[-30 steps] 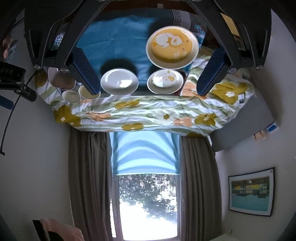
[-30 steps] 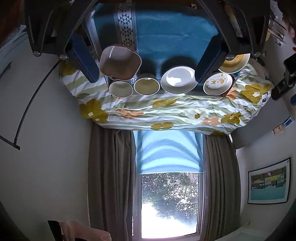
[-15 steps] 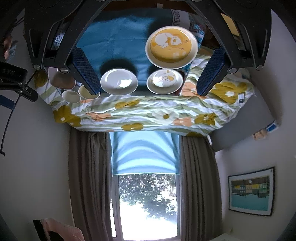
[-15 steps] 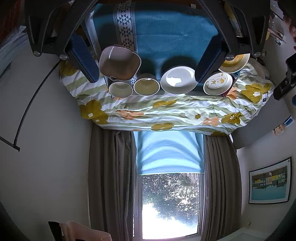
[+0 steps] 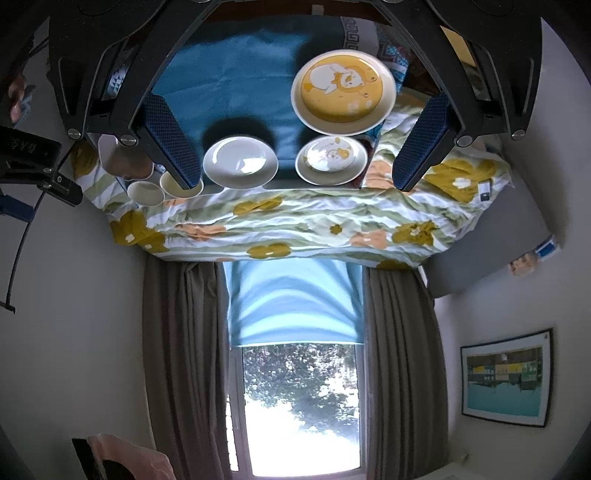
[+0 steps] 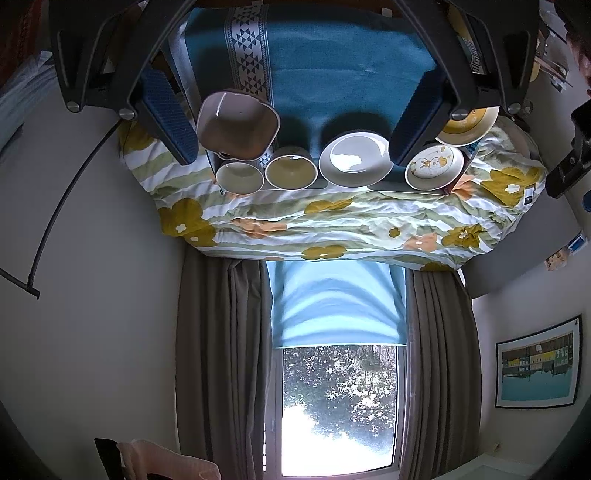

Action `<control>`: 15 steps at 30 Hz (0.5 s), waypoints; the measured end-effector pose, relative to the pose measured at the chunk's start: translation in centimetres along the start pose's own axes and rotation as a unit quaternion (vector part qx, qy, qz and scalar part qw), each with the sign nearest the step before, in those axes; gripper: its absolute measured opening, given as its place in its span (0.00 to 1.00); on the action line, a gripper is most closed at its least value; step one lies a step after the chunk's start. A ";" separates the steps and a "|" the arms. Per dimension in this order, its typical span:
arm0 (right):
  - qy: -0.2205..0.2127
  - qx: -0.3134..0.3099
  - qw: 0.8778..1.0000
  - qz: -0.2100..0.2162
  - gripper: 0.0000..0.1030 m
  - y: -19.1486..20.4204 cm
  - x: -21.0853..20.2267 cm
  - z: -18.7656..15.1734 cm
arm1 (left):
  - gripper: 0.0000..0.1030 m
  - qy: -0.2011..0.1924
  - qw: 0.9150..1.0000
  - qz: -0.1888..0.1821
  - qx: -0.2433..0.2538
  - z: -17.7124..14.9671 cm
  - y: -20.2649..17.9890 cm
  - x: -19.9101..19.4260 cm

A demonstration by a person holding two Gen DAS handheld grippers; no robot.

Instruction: Organize plates and bowls

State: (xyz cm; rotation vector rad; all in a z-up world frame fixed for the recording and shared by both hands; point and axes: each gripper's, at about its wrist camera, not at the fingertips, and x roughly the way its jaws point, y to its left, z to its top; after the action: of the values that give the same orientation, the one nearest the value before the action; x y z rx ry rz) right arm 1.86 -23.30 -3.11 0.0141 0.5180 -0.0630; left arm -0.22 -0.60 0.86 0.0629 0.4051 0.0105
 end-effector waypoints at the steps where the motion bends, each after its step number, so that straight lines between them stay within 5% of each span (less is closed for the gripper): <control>1: 0.000 0.000 1.000 0.000 1.00 0.0 0.0 0.1 | 1.00 0.001 1.000 0.001 0.002 0.0 0.0 0.0; 15: 0.000 0.000 1.000 -0.003 1.00 0.2 -0.1 0.1 | 1.00 0.001 1.000 0.000 0.002 0.3 0.1 0.1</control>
State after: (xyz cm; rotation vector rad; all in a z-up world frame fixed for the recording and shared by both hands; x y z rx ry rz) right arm 1.82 -23.11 -3.00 0.0132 0.5173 -0.0686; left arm -0.03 -0.51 1.10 0.0666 0.4068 0.0098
